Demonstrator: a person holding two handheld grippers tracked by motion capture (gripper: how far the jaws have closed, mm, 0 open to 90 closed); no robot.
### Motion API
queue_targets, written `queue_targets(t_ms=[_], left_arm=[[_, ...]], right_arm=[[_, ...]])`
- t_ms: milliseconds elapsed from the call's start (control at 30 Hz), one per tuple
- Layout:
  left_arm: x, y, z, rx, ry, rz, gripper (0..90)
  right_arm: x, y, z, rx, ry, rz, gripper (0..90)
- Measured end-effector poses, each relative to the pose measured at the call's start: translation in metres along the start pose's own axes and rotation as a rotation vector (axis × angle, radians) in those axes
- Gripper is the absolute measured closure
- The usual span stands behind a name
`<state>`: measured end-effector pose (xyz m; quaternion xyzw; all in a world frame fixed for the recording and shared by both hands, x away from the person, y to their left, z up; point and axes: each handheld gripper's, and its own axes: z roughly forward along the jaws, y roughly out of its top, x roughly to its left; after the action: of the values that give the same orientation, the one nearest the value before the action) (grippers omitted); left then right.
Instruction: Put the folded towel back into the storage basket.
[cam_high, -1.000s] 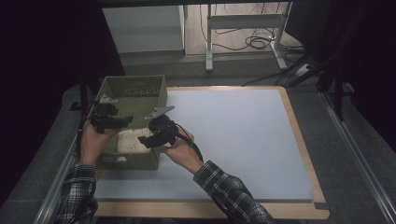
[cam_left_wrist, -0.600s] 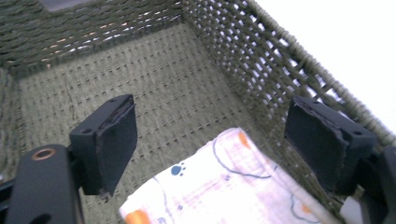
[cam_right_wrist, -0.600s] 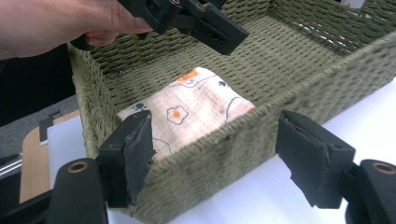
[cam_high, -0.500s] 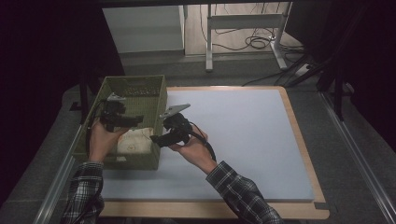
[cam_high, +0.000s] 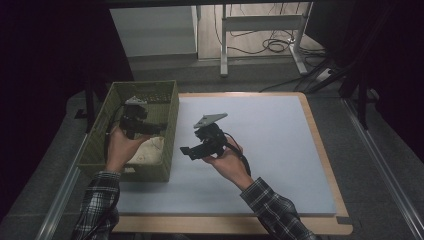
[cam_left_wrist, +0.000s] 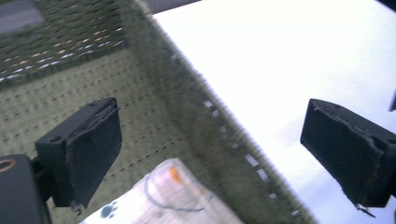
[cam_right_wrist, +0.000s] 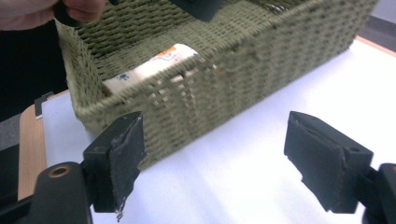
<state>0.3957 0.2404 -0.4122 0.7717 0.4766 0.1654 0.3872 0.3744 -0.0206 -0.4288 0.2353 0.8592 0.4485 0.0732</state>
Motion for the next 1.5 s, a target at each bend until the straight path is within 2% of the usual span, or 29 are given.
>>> queue_targets(t_ms=[167,333,667,1233,1500], left_arm=[[-0.015,0.007,0.006,-0.002,-0.025,0.024,4.6],[-0.029,0.013,0.013,-0.003,-0.051,0.051,3.6],[-0.055,0.021,0.025,-0.011,-0.083,0.095,2.5],[-0.091,0.021,0.044,-0.031,-0.146,0.139,2.0],[-0.111,0.017,0.055,-0.035,-0.178,0.163,1.9]], right_arm=[[-0.008,-0.010,-0.009,0.008,-0.007,0.015,17.8],[-0.014,-0.020,-0.016,0.021,-0.013,0.003,15.4],[-0.022,-0.034,-0.031,0.035,-0.021,0.010,12.5],[-0.037,-0.059,-0.059,0.047,-0.058,0.009,10.1],[-0.046,-0.076,-0.074,0.043,-0.070,0.033,9.7]])
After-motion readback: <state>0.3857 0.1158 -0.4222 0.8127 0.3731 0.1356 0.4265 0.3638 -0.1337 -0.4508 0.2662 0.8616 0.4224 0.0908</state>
